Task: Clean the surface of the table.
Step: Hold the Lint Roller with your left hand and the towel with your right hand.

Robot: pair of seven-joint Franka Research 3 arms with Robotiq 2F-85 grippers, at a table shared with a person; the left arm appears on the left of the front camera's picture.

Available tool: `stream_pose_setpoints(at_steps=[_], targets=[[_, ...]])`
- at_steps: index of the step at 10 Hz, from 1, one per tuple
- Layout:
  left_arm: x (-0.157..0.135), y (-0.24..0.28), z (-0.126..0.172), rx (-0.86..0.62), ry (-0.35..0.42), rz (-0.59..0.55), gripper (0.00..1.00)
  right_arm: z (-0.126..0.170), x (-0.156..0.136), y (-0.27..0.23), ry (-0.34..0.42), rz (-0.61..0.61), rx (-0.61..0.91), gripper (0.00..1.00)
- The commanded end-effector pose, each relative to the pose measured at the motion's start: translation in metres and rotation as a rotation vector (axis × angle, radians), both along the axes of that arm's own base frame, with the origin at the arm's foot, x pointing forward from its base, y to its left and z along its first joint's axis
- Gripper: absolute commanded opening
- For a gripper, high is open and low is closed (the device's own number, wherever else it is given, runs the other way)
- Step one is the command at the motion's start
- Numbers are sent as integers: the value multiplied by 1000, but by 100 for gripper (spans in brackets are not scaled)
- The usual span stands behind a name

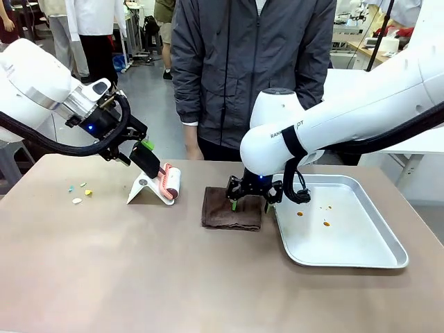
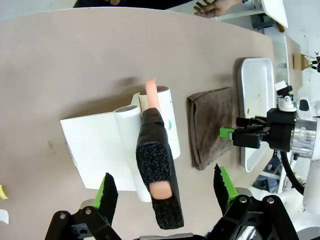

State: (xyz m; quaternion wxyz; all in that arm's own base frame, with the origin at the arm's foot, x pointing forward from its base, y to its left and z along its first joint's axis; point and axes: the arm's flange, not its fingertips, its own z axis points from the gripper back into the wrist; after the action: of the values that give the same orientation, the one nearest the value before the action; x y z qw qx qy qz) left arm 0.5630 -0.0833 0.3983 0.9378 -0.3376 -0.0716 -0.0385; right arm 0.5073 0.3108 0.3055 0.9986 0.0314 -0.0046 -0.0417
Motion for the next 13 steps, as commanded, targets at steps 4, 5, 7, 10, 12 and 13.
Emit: stream_pose_setpoints(at_steps=[4,5,7,10,12,13], targets=[[4,-4,-2,-15,-42,-5,100,-7,1,3,-12,-57,-47,100],[4,-4,-2,-19,-54,-1,40,-8,2,3,5,-48,-44,45],[4,-3,-1,-18,-61,-7,0,-9,2,4,9,-48,-35,0],[3,-3,-3,-29,-50,-8,15,-12,3,2,21,-51,-11,13],[2,-3,-1,-32,-66,-3,0,-14,2,1,26,-50,-10,0],[2,-3,0,-36,-73,-1,0,-14,2,1,32,-47,-7,0]])
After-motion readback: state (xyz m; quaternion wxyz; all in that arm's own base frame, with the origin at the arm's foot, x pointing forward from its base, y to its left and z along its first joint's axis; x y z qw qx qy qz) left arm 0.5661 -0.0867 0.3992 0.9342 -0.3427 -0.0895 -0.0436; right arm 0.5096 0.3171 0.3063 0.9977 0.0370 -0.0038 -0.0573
